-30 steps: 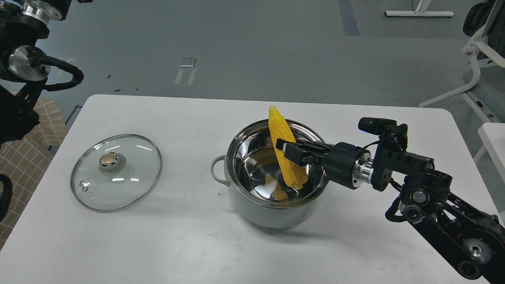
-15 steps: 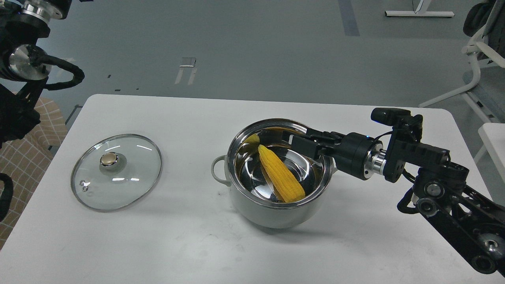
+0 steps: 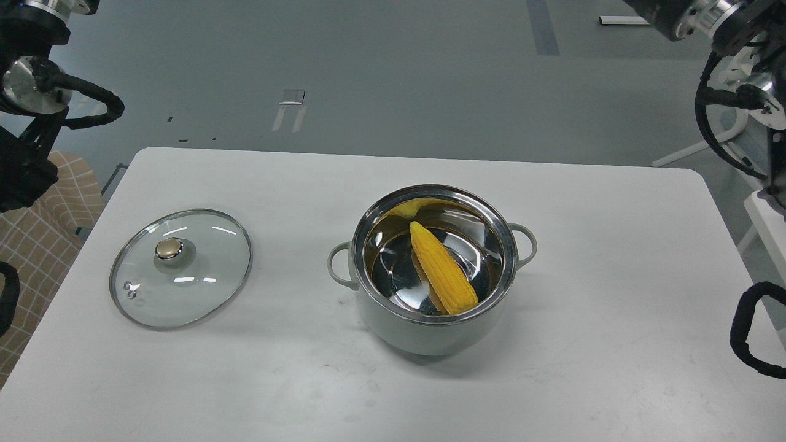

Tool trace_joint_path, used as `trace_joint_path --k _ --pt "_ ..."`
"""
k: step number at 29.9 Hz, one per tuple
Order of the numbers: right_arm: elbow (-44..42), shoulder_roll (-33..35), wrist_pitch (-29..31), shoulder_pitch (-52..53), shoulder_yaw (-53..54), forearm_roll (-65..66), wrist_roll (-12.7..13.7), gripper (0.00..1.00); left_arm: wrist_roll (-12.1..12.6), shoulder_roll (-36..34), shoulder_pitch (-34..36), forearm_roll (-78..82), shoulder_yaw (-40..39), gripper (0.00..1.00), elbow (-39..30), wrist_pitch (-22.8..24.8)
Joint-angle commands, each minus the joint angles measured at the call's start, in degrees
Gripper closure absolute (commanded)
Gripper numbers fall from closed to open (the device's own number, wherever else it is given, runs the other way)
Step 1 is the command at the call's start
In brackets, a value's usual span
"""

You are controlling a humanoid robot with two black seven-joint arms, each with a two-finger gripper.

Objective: Open pot and put corn in

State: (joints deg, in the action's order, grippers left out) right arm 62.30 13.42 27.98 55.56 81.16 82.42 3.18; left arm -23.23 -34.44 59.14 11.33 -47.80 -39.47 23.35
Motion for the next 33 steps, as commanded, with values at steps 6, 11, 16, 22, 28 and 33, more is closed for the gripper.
trace_joint_path --k 6,11,16,22,28,33 --pt "-6.4 0.4 0.0 1.8 2.8 -16.9 -1.3 0.00 0.1 0.8 -0.8 -0.5 -2.7 0.02 0.6 3.9" --pt "-14.0 0.5 -0.4 1.7 4.4 -28.7 -1.3 0.00 0.4 1.6 -0.8 -0.5 -2.7 0.02 1.0 3.8" --pt "-21.9 0.5 -2.5 2.9 4.5 -39.1 -1.3 0.00 0.4 3.6 -1.0 -0.4 -2.6 0.02 2.5 3.8" --pt "-23.4 1.4 -5.9 2.9 4.6 -44.2 -1.4 0.00 0.5 7.1 -1.7 -0.4 -2.8 0.02 2.5 3.7" --pt "-23.0 0.7 -6.0 1.7 4.8 -46.0 -1.5 0.00 2.8 6.8 -2.6 0.5 -2.0 0.02 2.3 4.0" --pt "-22.5 0.7 -5.8 2.0 4.9 -46.4 -1.6 0.00 3.0 6.7 -3.2 0.4 -2.9 0.02 2.0 3.8"
